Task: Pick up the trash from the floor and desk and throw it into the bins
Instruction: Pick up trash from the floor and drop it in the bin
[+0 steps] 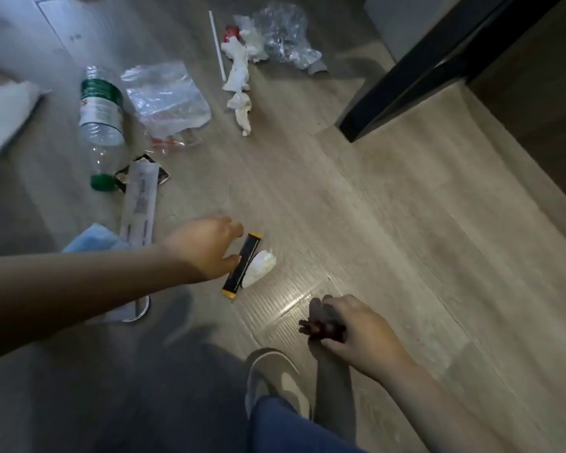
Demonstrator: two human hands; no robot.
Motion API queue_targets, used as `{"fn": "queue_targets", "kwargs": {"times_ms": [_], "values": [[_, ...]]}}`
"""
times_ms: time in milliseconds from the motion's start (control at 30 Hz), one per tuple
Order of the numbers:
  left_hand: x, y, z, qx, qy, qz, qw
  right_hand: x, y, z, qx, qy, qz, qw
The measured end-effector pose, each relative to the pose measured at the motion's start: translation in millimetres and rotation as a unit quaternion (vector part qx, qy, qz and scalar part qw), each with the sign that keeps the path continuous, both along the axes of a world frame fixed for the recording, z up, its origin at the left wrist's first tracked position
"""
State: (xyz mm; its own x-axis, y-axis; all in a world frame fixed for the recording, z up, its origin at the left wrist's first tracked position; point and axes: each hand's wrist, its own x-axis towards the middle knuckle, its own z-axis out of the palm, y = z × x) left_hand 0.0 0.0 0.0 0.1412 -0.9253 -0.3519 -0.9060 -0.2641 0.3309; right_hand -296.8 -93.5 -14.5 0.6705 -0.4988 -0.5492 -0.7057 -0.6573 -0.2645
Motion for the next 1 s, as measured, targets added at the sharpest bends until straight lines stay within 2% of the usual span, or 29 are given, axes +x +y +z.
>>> {"fn": "queue_targets", "kwargs": {"times_ms": [233, 467, 700, 800, 1000], "values": [[24.0, 25.8, 4.3, 0.016, -0.041, 0.018, 0.999, 31.8, -4.2, -7.9, -0.017, -0.015, 0.0, 1.0], [41.9, 50.5, 16.0, 0.026, -0.052, 0.051, 0.997, 83.0, -7.2, -11.9, -0.015, -0.039, 0.048, 0.998], [63.7, 85.9, 20.3, 0.025, -0.047, 0.108, 0.993, 121.2, 4.9, -14.5, -0.006, -0.134, 0.109, 0.985], [72.1, 98.1, 23.3, 0.017, -0.043, 0.131, 0.99, 129.3, 1.1, -10.7, -0.023, -0.12, 0.167, 0.978], [80.1, 104.6, 23.3, 0.017, -0.036, 0.151, 0.988, 149.2, -10.9, -9.0, -0.044, -0.031, 0.277, 0.959]]}}
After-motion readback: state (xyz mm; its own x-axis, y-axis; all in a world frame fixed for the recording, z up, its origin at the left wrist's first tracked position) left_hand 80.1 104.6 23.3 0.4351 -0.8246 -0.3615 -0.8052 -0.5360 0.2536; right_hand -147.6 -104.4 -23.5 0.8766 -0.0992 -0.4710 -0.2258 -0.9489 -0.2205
